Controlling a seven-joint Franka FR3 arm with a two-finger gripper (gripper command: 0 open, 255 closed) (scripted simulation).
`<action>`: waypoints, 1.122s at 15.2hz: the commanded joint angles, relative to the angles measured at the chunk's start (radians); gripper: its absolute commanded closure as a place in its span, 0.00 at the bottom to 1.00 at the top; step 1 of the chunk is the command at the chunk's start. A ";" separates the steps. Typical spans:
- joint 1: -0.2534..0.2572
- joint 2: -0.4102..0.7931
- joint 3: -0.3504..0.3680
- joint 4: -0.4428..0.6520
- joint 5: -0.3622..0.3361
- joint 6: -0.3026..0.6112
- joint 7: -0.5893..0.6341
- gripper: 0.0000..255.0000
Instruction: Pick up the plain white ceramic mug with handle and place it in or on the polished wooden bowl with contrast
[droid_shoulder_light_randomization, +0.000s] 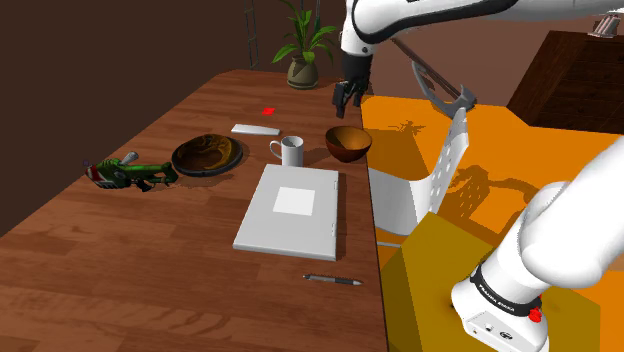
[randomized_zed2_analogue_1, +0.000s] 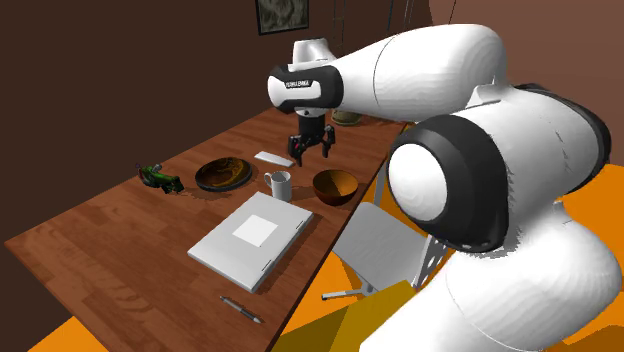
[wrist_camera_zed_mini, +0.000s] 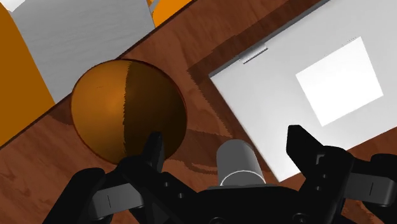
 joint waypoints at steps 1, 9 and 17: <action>0.003 0.079 0.002 0.044 0.008 0.021 0.003 0.00; 0.004 0.414 0.006 0.339 0.042 0.010 -0.002 0.00; -0.001 0.759 0.015 0.735 0.066 -0.087 -0.001 0.00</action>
